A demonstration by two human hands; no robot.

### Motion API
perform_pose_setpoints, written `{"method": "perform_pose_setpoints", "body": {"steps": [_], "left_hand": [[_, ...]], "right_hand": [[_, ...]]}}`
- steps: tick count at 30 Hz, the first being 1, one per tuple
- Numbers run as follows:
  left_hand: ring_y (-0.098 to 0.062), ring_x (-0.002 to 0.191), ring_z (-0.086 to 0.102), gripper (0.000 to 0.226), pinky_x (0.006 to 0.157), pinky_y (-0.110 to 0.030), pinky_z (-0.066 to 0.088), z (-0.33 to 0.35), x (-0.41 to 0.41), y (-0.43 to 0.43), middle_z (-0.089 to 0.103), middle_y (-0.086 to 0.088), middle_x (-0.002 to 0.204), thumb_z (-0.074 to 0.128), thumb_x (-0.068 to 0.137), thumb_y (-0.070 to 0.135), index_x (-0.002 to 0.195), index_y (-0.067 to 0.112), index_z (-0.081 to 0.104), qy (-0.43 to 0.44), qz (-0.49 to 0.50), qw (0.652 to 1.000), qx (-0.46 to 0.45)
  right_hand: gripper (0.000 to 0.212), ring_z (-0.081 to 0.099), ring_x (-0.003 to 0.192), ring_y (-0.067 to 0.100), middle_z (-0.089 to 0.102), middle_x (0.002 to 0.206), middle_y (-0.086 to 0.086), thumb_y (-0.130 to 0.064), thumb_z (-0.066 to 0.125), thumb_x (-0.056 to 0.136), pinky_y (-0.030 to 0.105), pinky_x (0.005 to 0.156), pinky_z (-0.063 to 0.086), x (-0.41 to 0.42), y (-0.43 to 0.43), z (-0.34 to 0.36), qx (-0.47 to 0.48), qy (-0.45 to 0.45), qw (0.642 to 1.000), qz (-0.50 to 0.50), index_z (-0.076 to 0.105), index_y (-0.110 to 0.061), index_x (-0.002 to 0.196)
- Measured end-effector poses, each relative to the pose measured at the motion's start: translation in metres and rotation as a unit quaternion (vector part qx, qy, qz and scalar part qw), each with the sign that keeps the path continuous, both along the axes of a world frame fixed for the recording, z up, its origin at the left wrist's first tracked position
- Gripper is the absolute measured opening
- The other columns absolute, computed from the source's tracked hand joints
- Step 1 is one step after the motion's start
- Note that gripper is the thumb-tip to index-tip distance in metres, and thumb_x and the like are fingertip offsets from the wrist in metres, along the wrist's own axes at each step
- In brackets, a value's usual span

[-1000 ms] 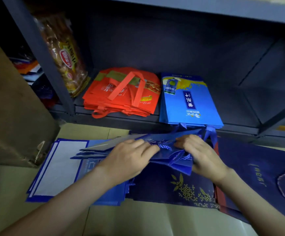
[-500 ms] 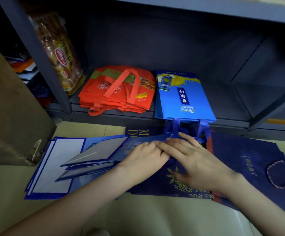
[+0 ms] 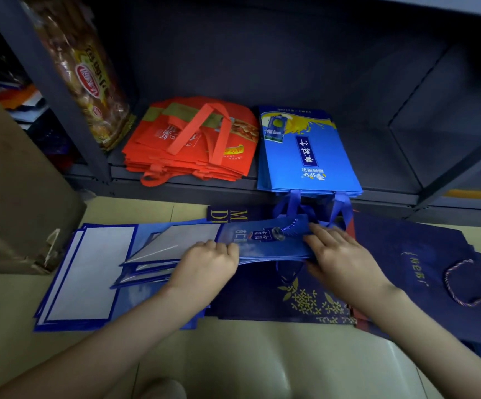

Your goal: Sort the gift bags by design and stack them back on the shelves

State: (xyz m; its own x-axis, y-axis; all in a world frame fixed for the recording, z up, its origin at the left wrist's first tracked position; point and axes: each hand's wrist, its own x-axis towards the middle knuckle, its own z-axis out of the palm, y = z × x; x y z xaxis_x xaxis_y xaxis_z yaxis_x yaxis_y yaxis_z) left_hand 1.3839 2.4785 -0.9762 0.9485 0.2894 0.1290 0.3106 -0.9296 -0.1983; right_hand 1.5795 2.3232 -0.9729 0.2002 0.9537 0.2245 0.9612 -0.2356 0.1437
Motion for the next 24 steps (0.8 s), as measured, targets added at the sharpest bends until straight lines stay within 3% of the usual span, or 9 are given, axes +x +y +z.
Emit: {"method": "perform_pose_setpoints", "body": {"steps": [3,7,9,12,15,18,19,21,24], "left_hand": [[-0.02,0.047,0.049,0.021,0.046,-0.026,0.041,-0.004,0.006,-0.004,0.049,-0.002,0.053,0.054,0.053,-0.004,0.064,0.014,0.057,-0.029,-0.055,0.998,0.033],[-0.022,0.056,0.049,0.031,0.055,-0.032,0.044,0.001,0.005,-0.003,0.049,-0.002,0.06,0.034,0.073,-0.005,0.071,0.014,0.058,-0.079,-0.089,0.992,0.047],[-0.021,0.057,0.047,0.031,0.056,-0.032,0.04,0.007,0.0,-0.002,0.047,-0.002,0.061,0.037,0.076,-0.006,0.072,0.014,0.06,-0.089,-0.088,0.991,0.056],[-0.022,0.06,0.048,0.033,0.061,-0.033,0.035,0.023,-0.009,-0.001,0.048,-0.003,0.065,0.041,0.082,-0.003,0.094,0.01,0.069,-0.126,-0.077,0.986,0.075],[-0.026,0.066,0.055,0.042,0.067,-0.034,0.033,0.044,-0.015,0.0,0.053,-0.006,0.07,0.04,0.082,-0.003,0.114,0.003,0.066,-0.191,-0.045,0.976,0.09],[-0.036,0.093,0.066,0.049,0.082,-0.042,0.05,0.062,-0.015,-0.001,0.063,-0.016,0.086,0.035,0.079,-0.002,0.118,0.002,0.065,-0.212,-0.003,0.975,0.07],[-0.037,0.099,0.066,0.051,0.079,-0.04,0.054,0.067,-0.016,-0.002,0.066,-0.018,0.095,0.034,0.077,-0.002,0.117,0.003,0.066,-0.204,0.013,0.977,0.061],[-0.034,0.097,0.068,0.05,0.068,-0.035,0.057,0.074,-0.02,-0.005,0.067,-0.021,0.11,0.038,0.071,-0.001,0.109,0.003,0.07,-0.182,0.022,0.982,0.04],[-0.03,0.086,0.071,0.049,0.067,-0.034,0.057,0.081,-0.028,-0.002,0.072,-0.017,0.1,0.036,0.07,0.001,0.103,0.002,0.072,-0.18,0.005,0.984,0.018]], "right_hand": [[0.051,0.064,0.103,0.043,0.063,0.116,0.029,-0.015,0.089,0.041,0.06,0.089,0.047,-0.017,0.01,-0.007,-0.053,-0.063,0.996,-0.025,0.072,0.007,0.083],[0.065,0.07,0.084,0.037,0.071,0.09,0.021,-0.001,0.082,0.044,0.047,0.079,0.055,-0.018,0.013,-0.017,-0.023,-0.044,0.999,0.016,0.071,-0.001,0.108],[0.047,0.071,0.076,0.03,0.07,0.078,0.012,0.0,0.062,0.062,0.041,0.075,0.057,-0.019,0.009,-0.017,0.017,-0.038,0.997,0.058,0.072,-0.004,0.108],[0.046,0.071,0.077,0.028,0.071,0.079,0.01,-0.001,0.037,0.074,0.037,0.073,0.058,-0.027,0.006,-0.005,0.066,-0.041,0.994,0.07,0.072,-0.004,0.104],[0.046,0.072,0.085,0.028,0.073,0.09,0.014,0.0,0.035,0.079,0.04,0.076,0.058,-0.033,0.006,0.016,0.112,-0.05,0.989,0.086,0.072,-0.001,0.106],[0.048,0.071,0.092,0.028,0.072,0.099,0.015,0.001,0.033,0.079,0.041,0.079,0.056,-0.034,0.013,0.033,0.136,-0.048,0.984,0.102,0.07,0.001,0.109],[0.048,0.07,0.094,0.028,0.072,0.101,0.015,0.002,0.034,0.079,0.04,0.08,0.056,-0.035,0.014,0.037,0.14,-0.052,0.983,0.105,0.069,0.002,0.11],[0.047,0.07,0.097,0.027,0.071,0.104,0.015,0.003,0.034,0.081,0.04,0.084,0.054,-0.037,0.017,0.04,0.153,-0.062,0.98,0.109,0.068,0.001,0.113],[0.051,0.069,0.099,0.027,0.071,0.107,0.015,0.006,0.023,0.09,0.04,0.088,0.052,-0.041,0.024,0.043,0.176,-0.064,0.975,0.117,0.068,0.001,0.114]]}}
